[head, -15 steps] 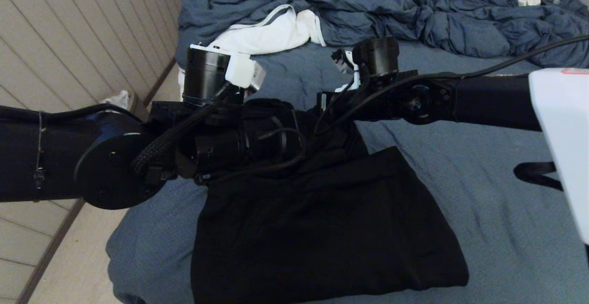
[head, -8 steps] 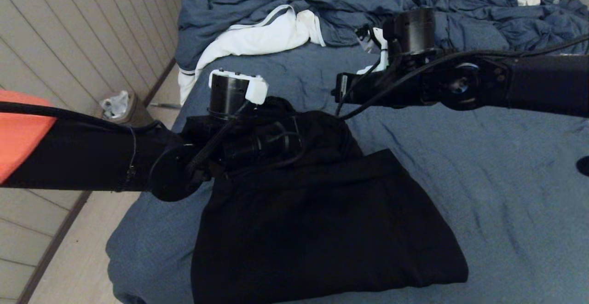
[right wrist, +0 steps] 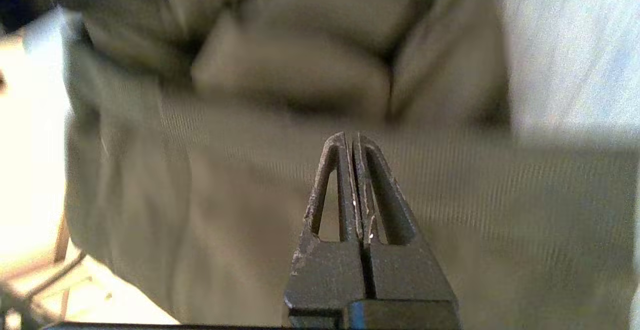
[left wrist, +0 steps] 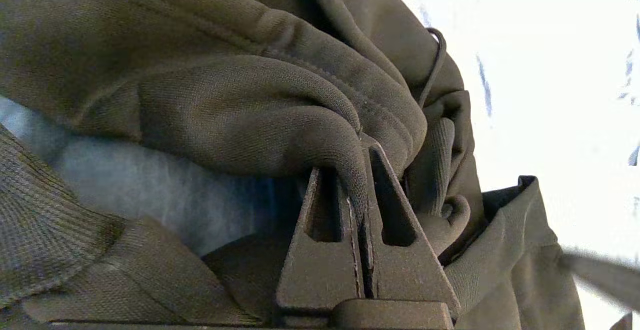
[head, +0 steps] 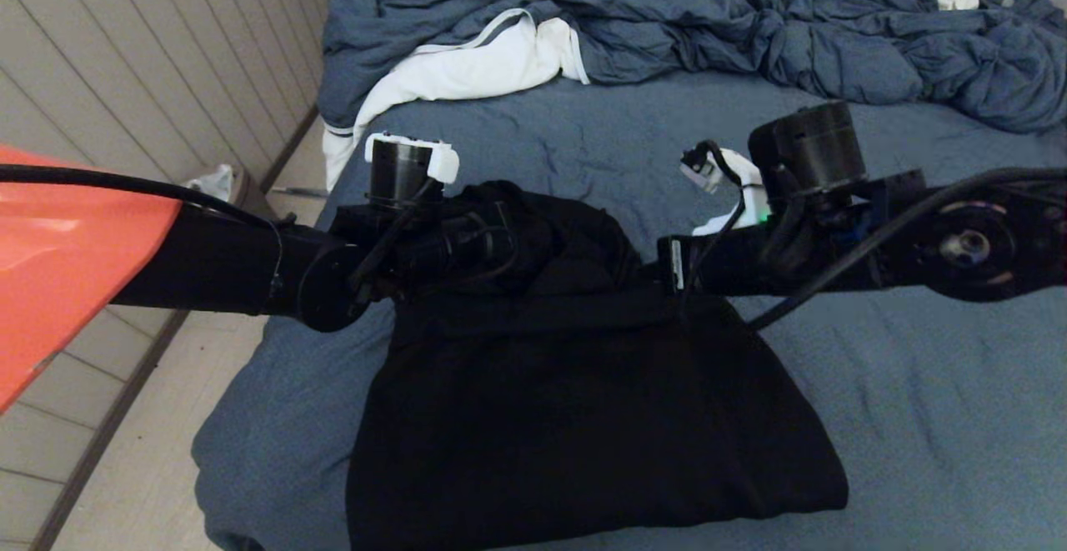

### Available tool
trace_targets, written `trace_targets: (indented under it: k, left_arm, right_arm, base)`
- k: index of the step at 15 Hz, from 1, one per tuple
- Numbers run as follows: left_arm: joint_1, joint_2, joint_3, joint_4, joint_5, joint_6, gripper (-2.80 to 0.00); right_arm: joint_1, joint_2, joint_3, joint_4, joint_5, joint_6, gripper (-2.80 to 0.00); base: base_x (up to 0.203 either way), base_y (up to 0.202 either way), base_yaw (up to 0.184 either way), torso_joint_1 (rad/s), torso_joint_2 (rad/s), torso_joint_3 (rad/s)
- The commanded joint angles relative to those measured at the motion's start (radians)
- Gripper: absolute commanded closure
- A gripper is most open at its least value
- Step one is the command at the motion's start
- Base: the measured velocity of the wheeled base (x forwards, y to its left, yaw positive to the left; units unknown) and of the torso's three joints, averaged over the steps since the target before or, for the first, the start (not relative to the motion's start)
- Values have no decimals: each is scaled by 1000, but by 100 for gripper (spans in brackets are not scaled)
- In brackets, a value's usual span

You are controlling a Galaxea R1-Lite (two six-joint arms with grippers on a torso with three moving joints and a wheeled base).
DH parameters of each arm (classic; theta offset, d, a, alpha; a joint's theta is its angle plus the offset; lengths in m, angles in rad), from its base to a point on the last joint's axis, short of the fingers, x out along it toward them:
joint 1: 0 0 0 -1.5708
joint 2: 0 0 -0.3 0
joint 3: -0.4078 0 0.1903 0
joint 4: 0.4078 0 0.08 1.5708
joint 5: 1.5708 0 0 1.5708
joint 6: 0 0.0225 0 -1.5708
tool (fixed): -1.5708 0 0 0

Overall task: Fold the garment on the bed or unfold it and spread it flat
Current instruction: Fold the black sweatshirt

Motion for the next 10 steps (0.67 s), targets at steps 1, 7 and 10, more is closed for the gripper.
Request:
trace_targets:
  k: [1, 7, 10]
  left_arm:
    - [3, 7, -2, -3, 2, -5, 0]
    - [21, 1, -8, 36, 2, 2, 0]
    - [24, 6, -46, 87, 7, -5, -280]
  right_arm:
    - [3, -31, 81, -29, 3, 2, 0]
    - [16, 37, 102, -94, 5, 3, 0]
    - [18, 27, 98, -96, 7, 5, 0]
  base:
    - [0, 0, 0, 0, 0, 0]
    - [0, 0, 0, 0, 0, 0]
    - [0, 0, 0, 0, 0, 0]
